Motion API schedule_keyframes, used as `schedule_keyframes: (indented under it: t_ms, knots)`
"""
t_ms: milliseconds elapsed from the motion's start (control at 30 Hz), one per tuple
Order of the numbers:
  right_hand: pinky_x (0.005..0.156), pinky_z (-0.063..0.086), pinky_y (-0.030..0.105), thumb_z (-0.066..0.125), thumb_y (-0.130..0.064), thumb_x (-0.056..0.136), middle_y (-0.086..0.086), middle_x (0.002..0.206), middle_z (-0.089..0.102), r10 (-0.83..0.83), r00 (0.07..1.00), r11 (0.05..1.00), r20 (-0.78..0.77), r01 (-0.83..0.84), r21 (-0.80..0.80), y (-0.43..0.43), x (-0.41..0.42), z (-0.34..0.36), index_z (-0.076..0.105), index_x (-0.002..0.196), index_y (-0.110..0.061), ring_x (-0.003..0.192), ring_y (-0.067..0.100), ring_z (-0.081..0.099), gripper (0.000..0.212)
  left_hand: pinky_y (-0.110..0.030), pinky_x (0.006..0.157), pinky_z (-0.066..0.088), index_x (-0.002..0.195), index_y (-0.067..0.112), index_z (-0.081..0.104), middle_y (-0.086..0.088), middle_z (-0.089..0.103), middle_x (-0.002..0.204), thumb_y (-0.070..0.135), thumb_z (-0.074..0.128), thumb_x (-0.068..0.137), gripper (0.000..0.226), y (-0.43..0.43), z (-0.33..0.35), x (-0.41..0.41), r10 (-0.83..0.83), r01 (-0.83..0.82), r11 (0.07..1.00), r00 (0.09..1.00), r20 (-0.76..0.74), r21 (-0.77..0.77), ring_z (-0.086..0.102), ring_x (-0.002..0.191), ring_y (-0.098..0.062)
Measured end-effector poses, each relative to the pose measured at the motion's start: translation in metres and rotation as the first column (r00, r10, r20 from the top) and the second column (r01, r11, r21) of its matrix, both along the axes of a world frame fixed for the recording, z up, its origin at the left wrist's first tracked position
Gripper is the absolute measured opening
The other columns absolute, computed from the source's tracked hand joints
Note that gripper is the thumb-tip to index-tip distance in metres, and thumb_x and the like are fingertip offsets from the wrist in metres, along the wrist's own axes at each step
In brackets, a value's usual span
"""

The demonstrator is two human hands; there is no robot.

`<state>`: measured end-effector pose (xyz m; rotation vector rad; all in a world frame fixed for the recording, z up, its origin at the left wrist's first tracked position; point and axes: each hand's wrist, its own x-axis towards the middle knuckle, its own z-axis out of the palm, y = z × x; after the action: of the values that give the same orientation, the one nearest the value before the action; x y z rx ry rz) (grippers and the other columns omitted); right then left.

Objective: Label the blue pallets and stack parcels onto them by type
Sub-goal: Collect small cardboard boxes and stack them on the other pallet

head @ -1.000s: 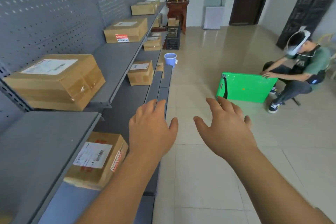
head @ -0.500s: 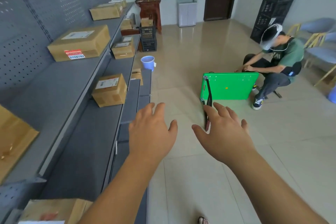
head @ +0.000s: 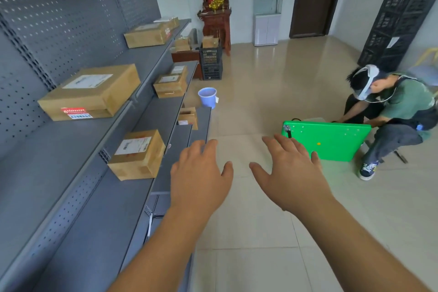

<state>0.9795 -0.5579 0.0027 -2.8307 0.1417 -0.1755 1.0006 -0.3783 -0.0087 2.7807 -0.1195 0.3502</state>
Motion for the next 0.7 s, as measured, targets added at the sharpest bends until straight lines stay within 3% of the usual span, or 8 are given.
schedule_keyframes:
  t_ms: [267,700]
  knots:
    - [0.119,0.019,0.061,0.041,-0.065,0.093,-0.008,0.165,0.025,0.001,1.000,1.000,0.002,-0.001,-0.016,0.019,0.153,-0.006,0.027,0.152,-0.036,0.153,0.024,0.018,0.067,-0.043,0.098,0.046,0.147,0.030,0.043,0.006,0.048,0.148,0.056,0.050,0.095,0.059,0.015,-0.010,0.156,-0.030,0.030,1.000,1.000,0.007,0.005,0.045,0.133,-0.022]
    - [0.119,0.019,0.063,0.043,-0.062,0.094,-0.008,0.162,0.029,-0.113,0.993,0.993,-0.013,0.113,-0.018,0.014,0.365,-0.011,0.027,0.151,-0.036,0.151,0.024,0.022,0.065,-0.044,0.106,0.042,0.147,0.029,0.041,0.002,0.046,0.151,0.056,0.051,0.095,0.060,0.004,-0.009,0.390,-0.163,0.164,0.986,0.986,-0.031,0.020,0.042,0.138,-0.025]
